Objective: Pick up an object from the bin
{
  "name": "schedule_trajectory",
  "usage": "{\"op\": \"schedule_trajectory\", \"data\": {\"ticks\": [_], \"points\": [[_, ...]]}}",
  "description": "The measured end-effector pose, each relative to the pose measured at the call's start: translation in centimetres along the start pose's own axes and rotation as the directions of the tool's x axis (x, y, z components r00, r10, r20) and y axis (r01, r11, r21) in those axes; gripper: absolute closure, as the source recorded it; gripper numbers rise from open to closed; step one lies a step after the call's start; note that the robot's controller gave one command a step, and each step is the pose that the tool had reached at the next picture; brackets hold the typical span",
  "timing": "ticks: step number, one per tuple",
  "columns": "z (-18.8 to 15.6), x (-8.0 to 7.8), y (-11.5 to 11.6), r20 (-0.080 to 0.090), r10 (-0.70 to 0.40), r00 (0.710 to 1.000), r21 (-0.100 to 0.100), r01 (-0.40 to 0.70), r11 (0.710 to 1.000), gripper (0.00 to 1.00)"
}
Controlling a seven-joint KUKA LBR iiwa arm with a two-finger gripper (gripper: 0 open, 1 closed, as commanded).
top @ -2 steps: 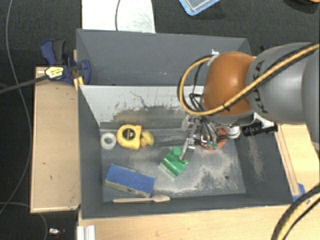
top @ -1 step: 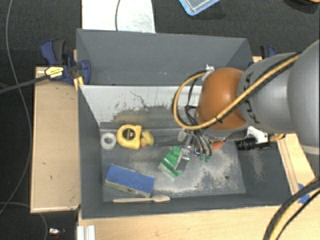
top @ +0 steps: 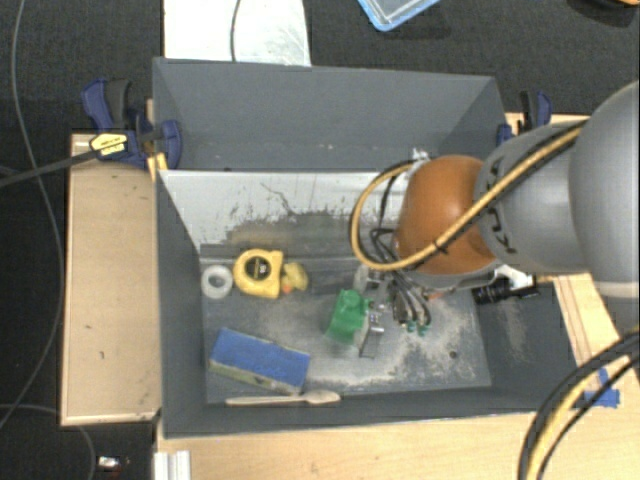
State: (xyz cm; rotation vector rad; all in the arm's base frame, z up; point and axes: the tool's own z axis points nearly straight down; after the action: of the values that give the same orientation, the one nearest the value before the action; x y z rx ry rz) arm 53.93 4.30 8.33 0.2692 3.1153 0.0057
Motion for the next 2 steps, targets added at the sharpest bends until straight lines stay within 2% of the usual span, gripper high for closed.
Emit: {"op": "schedule_trajectory", "data": {"ticks": [1, 2], "points": [[0.8, -0.2, 0.6, 0.001, 0.026, 1.0, 0.0, -0.026, 1.0, 0.0], [1.1, 1.0, 0.1, 0.002, -0.037, 0.999, 0.001, 0.037, 0.999, 1.0]]}}
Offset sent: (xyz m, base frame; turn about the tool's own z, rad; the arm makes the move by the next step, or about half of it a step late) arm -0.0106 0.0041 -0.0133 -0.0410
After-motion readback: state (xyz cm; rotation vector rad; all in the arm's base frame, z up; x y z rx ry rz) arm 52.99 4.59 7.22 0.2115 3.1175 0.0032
